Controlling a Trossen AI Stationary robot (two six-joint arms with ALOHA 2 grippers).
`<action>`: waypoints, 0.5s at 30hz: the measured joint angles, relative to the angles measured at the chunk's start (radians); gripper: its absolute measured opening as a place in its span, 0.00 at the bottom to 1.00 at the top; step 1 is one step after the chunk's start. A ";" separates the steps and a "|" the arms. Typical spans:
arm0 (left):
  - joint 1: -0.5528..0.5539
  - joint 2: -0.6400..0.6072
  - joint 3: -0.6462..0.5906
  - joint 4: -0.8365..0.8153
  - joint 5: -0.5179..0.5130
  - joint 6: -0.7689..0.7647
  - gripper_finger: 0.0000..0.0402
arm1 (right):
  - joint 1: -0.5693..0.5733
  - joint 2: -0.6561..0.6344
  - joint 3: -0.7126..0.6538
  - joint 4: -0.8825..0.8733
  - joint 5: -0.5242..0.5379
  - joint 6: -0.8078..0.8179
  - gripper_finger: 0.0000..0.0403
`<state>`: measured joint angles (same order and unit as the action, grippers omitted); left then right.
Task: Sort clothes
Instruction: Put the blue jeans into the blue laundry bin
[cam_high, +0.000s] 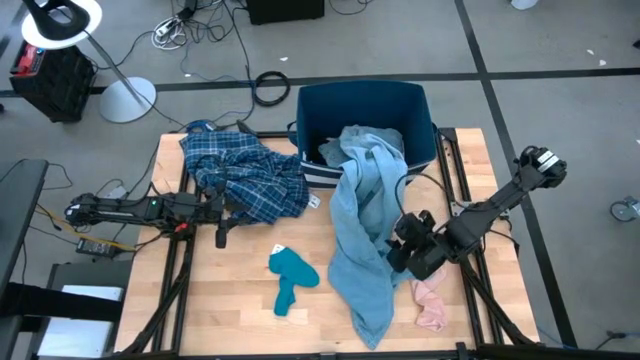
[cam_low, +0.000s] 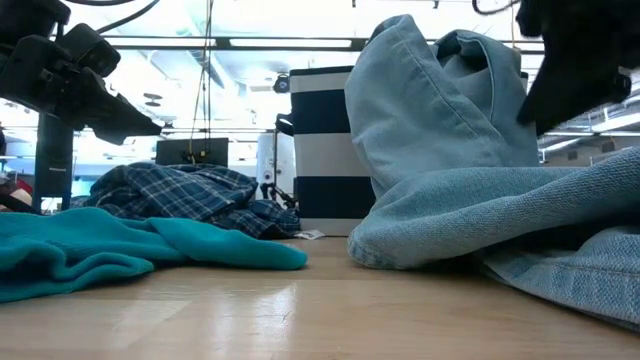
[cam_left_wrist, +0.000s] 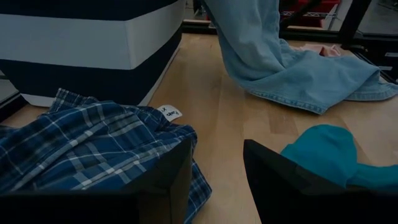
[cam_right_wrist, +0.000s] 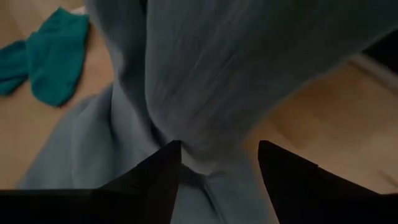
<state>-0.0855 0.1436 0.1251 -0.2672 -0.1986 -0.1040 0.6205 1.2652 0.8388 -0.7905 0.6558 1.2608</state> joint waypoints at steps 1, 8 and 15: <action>0.000 0.000 0.000 0.000 0.000 -0.001 0.38 | 0.000 0.000 -0.030 0.058 -0.005 -0.024 0.54; 0.000 0.000 0.000 -0.001 0.000 -0.002 0.38 | -0.021 0.000 -0.223 0.492 -0.006 -0.185 0.52; 0.000 0.000 0.000 -0.001 0.000 -0.002 0.38 | -0.088 0.000 -0.313 0.787 -0.033 -0.346 0.50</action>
<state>-0.0854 0.1436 0.1249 -0.2680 -0.1986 -0.1055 0.5328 1.2652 0.5261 -0.0037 0.6232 0.9151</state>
